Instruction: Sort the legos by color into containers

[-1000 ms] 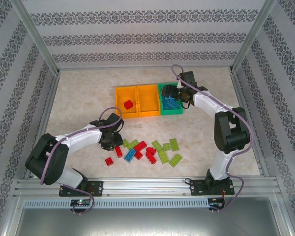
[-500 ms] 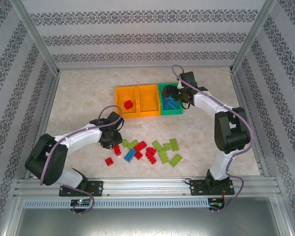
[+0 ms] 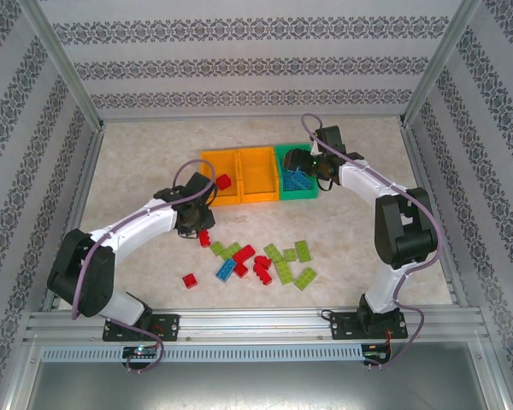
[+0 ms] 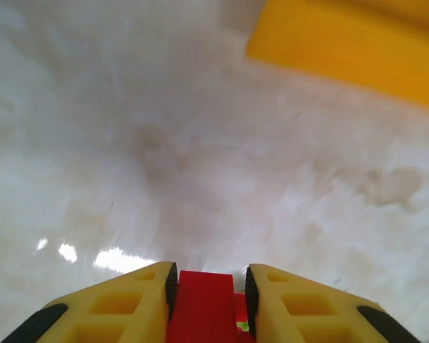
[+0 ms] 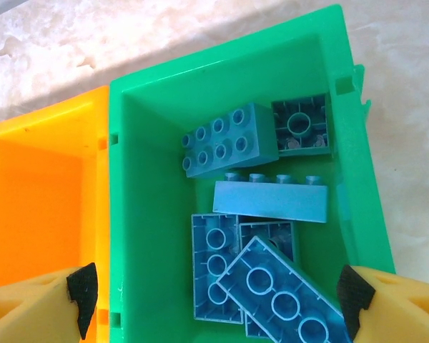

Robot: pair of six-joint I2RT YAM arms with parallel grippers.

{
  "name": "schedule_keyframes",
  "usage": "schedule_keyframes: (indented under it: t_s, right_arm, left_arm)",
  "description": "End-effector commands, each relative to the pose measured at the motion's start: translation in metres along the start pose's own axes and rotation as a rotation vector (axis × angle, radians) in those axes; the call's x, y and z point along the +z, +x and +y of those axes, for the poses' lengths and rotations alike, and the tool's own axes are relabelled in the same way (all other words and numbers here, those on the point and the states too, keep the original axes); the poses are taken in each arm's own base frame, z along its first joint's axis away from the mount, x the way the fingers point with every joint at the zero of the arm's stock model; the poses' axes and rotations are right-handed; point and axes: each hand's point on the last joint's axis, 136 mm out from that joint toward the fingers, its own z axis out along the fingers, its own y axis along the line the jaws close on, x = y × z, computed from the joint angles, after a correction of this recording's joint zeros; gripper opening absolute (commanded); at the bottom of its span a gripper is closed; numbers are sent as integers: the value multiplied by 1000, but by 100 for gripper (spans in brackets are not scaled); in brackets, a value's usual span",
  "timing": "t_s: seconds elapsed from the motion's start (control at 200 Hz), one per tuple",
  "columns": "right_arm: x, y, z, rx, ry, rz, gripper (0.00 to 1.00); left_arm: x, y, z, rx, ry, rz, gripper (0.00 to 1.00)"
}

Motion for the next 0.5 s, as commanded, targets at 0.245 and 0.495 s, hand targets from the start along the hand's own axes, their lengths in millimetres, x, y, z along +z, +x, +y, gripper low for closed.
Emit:
schedule_keyframes:
  t_s: [0.245,0.495]
  right_arm:
    - [-25,23,8,-28,-53,16,89]
    - [-39,90,28,-216,-85,111,87]
  left_arm:
    - [-18,-130,-45,177,-8,-222,31]
    - [14,-183,-80,224,22,-236,30]
